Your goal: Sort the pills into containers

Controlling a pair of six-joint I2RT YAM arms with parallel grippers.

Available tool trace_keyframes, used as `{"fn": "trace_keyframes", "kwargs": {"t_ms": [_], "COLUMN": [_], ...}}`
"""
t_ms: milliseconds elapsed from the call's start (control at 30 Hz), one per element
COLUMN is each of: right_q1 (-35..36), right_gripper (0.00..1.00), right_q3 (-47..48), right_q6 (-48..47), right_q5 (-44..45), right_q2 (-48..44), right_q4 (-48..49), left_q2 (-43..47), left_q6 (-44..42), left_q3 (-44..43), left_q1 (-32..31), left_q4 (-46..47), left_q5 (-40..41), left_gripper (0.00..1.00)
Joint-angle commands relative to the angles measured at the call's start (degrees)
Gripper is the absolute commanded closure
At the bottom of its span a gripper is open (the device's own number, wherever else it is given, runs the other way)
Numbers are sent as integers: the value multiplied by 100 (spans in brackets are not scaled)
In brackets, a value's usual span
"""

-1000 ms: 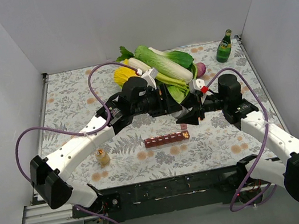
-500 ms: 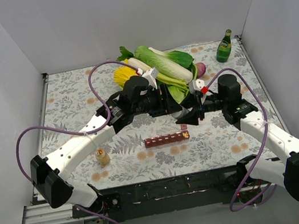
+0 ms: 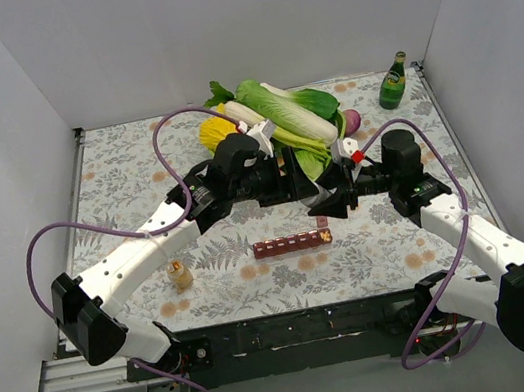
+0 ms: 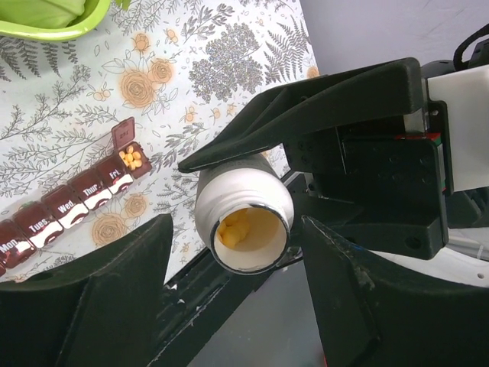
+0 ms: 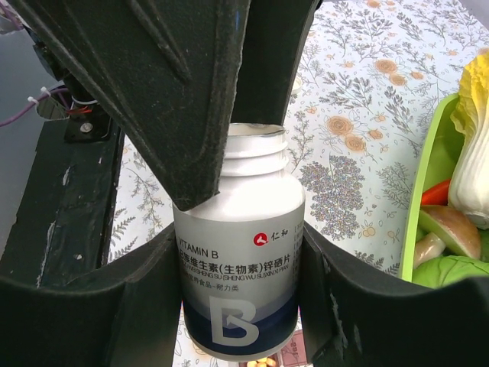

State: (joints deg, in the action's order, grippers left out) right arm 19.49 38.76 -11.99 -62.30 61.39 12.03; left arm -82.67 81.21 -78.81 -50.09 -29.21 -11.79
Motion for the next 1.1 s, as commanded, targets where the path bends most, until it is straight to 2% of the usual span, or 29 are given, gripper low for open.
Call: {"fn": "trace_keyframes", "kwargs": {"t_ms": [0,133,667,700,800,867,1067], "right_q1": [-24,-24,-24,-32,-24,-24,-15], "right_gripper": [99,99,99,99,99,99,81], "right_q3": [0,-9,-36,-36,-53,-88,-185], "right_q6": [47,47,30,47,74,161,364], "right_q5": [-10,-10,-19,-27,-45,-63,-71], "right_q2": [5,14,23,31,31,40,102], "right_q4": [185,194,212,212,247,343,607], "left_q2": [322,287,129,120,94,111,216], "left_q6": [-35,-26,-96,-105,-158,-176,-185], "left_q3": [-179,-179,-355,-355,-346,-337,-215], "left_q1": [-1,-1,8,8,8,8,42], "left_q4": [-129,-76,-32,-15,-23,-50,-94], "left_q5": [98,54,-86,-113,-174,-139,-60], "left_gripper": [33,37,75,85,100,100,100]}}
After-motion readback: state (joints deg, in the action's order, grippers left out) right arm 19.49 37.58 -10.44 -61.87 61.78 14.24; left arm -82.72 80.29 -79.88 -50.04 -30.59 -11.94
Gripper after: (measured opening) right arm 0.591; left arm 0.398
